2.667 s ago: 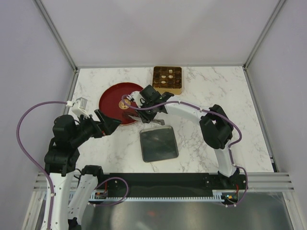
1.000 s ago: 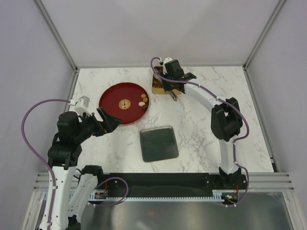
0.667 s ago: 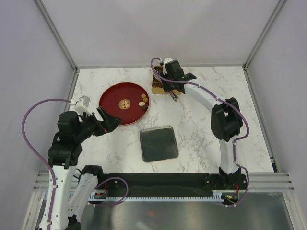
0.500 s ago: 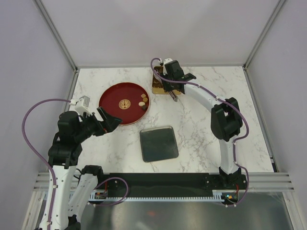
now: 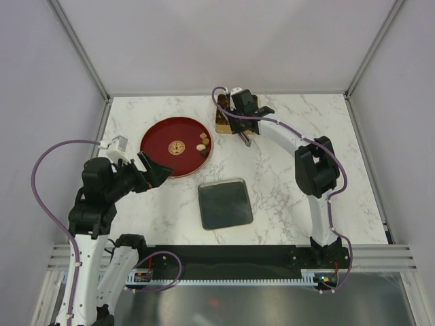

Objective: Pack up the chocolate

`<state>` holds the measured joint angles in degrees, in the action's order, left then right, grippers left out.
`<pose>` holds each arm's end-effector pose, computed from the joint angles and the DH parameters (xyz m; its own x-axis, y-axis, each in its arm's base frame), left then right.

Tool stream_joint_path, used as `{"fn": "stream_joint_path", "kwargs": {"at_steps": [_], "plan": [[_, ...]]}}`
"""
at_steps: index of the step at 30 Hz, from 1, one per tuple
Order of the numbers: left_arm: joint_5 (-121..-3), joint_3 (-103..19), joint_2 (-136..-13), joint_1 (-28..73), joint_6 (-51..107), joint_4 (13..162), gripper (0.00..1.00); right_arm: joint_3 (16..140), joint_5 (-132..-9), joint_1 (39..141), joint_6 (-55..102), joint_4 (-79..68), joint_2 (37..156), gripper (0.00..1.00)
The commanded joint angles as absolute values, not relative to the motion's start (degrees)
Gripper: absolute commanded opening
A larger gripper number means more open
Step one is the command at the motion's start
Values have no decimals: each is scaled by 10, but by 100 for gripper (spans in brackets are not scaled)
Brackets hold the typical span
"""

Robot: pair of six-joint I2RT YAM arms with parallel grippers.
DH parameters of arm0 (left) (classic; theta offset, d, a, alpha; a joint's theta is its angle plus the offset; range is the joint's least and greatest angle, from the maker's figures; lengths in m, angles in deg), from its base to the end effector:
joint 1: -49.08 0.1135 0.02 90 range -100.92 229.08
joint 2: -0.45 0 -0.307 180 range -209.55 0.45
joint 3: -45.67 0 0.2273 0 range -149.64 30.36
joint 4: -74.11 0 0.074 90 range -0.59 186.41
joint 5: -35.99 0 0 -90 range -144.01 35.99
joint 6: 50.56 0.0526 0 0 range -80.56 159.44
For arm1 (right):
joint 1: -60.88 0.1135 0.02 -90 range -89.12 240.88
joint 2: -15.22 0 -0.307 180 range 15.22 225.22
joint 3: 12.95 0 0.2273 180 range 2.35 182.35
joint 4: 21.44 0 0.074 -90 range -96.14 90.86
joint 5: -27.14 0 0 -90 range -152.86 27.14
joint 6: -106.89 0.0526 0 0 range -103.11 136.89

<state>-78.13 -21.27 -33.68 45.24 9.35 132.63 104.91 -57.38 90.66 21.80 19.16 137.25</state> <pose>0.0653 -0.0259 0.3560 -0.5893 -0.4191 -0.6907 0.1537 0.7812 -0.6051 0.4358 0.2436 0.2682 -0.6463 -0.2717 -0.7131 -0.3816 0.9243 -0.0062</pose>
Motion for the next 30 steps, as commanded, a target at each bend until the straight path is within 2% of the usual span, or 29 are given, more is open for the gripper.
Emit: {"fn": "stream_joint_path", "kwargs": {"at_steps": [1, 9, 22, 30], "plan": [[-784, -213, -337, 455, 107, 1307, 98, 1056, -568, 906, 224, 176, 1370, 42], [-784, -218, -340, 455, 106, 1305, 98, 1059, -566, 906, 219, 177, 1359, 47], [-789, -217, -336, 455, 104, 1305, 98, 1061, -599, 911, 213, 185, 1278, 47], [-792, -209, -326, 455, 106, 1306, 98, 1016, -607, 965, 192, 233, 1252, 46]]}}
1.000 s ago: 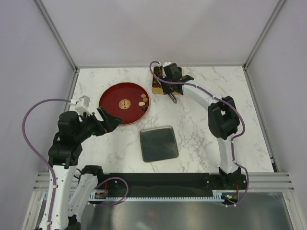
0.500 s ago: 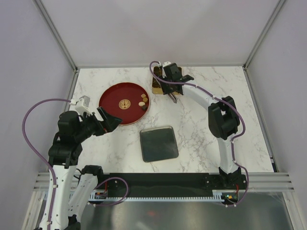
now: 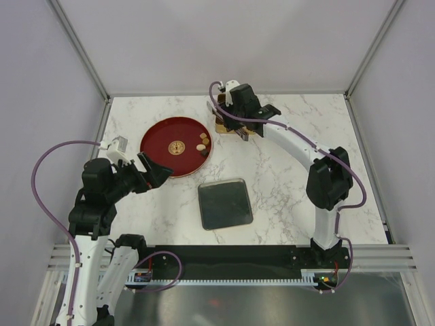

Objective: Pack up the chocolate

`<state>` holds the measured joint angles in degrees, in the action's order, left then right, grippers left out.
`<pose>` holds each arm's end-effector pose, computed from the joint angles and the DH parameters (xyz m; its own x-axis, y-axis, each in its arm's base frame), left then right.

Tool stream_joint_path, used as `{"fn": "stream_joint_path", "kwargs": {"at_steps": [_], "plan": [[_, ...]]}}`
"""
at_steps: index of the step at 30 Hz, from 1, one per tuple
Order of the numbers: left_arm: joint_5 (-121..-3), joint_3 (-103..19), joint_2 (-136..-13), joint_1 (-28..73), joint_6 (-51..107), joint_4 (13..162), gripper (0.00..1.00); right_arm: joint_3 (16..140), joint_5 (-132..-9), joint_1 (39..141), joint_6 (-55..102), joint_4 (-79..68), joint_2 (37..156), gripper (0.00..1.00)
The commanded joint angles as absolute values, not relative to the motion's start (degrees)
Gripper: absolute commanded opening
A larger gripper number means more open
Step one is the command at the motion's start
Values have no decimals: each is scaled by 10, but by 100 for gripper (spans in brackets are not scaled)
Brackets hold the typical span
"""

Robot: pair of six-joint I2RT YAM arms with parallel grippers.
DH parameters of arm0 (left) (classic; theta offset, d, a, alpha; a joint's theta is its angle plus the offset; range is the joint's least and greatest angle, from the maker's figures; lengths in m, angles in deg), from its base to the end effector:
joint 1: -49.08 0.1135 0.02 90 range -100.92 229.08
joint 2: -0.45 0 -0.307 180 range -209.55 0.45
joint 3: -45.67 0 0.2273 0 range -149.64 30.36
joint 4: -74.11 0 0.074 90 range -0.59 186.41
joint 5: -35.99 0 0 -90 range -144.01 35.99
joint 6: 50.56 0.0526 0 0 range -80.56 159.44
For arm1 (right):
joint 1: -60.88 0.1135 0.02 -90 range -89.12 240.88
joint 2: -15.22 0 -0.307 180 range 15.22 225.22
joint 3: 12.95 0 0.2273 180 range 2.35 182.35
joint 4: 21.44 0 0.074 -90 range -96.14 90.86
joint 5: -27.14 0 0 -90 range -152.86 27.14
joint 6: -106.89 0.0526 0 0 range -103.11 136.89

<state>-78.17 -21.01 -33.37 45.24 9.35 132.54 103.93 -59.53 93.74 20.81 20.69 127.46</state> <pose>0.0643 -0.0259 0.3550 -0.5879 -0.4190 -0.6919 0.1557 0.7808 -0.6051 0.3907 0.2487 0.3391 -0.5444 -0.2704 -0.7940 -0.4668 0.8841 0.0190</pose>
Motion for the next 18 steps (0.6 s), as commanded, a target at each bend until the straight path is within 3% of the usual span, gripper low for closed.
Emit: {"fn": "stream_joint_path", "kwargs": {"at_steps": [1, 18], "plan": [[-792, -209, -324, 455, 108, 1306, 98, 1011, -607, 969, 191, 237, 1249, 46], [-795, -204, -315, 455, 106, 1308, 98, 1010, -628, 1028, 145, 342, 1274, 47]]}}
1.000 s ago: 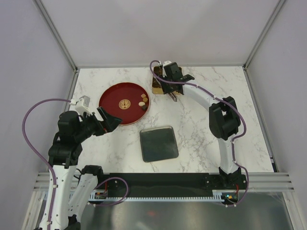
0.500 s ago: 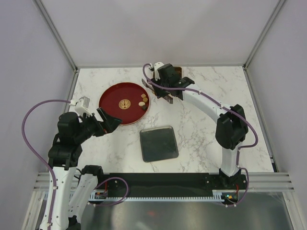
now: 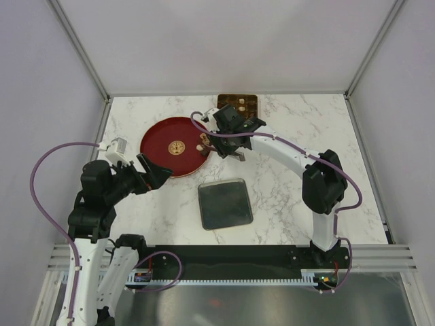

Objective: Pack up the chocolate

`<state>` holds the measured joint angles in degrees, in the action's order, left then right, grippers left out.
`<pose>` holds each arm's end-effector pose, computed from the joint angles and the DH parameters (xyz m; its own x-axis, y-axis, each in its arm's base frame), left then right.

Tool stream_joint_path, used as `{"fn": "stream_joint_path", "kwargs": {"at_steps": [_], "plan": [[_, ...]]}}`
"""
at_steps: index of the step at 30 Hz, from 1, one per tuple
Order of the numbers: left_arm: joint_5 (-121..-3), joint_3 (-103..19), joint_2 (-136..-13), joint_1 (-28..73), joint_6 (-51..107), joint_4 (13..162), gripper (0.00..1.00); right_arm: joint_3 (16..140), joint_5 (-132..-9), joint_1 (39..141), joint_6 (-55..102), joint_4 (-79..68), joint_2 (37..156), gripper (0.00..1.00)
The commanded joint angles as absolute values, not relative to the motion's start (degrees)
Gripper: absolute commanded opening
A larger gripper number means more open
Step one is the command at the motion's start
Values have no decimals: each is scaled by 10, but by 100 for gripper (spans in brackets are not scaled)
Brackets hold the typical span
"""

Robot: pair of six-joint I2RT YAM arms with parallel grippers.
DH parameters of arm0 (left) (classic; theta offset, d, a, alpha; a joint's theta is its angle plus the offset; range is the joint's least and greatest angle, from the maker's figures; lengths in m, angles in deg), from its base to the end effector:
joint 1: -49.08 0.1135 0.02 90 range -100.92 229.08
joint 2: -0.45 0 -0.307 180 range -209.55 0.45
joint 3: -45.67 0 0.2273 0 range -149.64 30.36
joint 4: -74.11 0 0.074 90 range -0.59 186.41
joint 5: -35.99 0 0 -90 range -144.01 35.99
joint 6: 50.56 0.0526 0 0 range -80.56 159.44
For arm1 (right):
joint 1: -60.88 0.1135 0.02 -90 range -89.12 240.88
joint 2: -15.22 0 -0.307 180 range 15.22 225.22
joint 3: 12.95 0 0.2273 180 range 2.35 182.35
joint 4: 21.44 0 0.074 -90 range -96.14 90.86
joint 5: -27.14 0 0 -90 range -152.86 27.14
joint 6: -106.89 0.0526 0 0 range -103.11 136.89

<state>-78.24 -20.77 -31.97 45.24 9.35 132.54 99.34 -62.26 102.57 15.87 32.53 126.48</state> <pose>0.0587 -0.0256 0.3549 -0.5743 -0.4197 -0.7029 0.1687 0.7795 -0.6033 0.3251 0.2888 0.3027 -0.5841 -0.5440 -0.6024 -0.6709 0.7413 -0.0191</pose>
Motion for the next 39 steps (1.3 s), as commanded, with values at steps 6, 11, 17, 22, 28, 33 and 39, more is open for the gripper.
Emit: {"fn": "stream_joint_path", "kwargs": {"at_steps": [6, 11, 17, 22, 28, 33, 39], "plan": [[-795, -204, -314, 455, 105, 1308, 98, 1028, -642, 1031, 139, 358, 1287, 47], [-794, -202, -313, 455, 104, 1308, 98, 1032, -651, 1035, 138, 362, 1291, 47], [-795, -203, -312, 455, 104, 1307, 98, 1045, -650, 1034, 138, 375, 1296, 48], [-797, -203, -309, 455, 103, 1308, 98, 1068, -639, 1035, 140, 401, 1314, 48], [-798, -203, -307, 455, 103, 1307, 98, 1089, -634, 1039, 141, 415, 1328, 48], [-801, -201, -308, 455, 102, 1308, 98, 1099, -633, 1044, 139, 422, 1338, 47], [-798, -203, -311, 455, 105, 1308, 98, 1112, -633, 1044, 140, 421, 1334, 40]]}}
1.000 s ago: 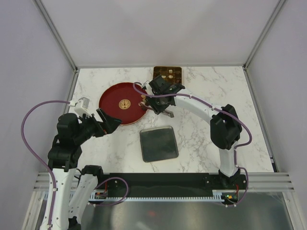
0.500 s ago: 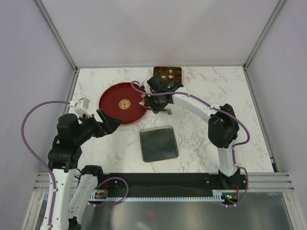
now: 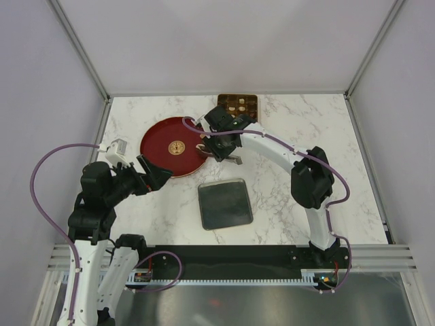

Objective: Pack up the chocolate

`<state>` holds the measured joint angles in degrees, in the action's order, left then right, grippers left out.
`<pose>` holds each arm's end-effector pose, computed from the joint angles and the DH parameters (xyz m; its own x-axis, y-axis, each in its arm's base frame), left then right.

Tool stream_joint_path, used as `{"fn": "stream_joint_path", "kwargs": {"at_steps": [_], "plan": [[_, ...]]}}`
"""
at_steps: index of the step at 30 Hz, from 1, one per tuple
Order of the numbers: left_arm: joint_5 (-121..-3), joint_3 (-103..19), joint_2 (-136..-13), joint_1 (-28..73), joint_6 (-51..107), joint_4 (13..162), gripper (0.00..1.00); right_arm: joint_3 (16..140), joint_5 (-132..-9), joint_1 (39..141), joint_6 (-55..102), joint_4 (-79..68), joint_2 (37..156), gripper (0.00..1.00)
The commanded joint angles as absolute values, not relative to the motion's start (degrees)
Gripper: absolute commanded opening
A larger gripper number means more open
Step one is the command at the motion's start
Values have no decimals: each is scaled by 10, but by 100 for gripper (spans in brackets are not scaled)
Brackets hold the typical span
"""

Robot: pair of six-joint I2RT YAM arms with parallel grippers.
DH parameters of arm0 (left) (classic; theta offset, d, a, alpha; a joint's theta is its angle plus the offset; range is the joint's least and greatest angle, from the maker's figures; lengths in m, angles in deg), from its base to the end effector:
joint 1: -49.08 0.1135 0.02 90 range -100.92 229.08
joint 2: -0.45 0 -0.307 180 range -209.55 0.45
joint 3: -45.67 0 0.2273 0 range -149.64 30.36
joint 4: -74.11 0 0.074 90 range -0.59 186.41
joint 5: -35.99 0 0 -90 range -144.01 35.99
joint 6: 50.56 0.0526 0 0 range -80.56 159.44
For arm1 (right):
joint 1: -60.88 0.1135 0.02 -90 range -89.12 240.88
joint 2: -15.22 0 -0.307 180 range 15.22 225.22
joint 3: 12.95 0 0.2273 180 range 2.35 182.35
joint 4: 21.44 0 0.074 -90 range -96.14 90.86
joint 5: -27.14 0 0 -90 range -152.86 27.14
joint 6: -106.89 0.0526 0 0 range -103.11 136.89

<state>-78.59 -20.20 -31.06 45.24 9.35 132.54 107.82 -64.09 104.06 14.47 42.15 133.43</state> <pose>0.0556 -0.0257 0.3525 -0.5726 -0.4185 -0.7049 0.1765 0.7768 -0.6046 0.3299 0.3112 0.2834 -0.6082 -0.6286 -0.4847 -0.7180 0.6960 -0.0017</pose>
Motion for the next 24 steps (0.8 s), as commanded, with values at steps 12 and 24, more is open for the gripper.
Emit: {"fn": "stream_joint_path", "kwargs": {"at_steps": [12, 24], "plan": [[-798, -207, -315, 455, 105, 1308, 98, 1167, -619, 1039, 148, 407, 1338, 36], [-799, -209, -319, 455, 105, 1308, 98, 1188, -534, 975, 186, 355, 1318, 37]]}}
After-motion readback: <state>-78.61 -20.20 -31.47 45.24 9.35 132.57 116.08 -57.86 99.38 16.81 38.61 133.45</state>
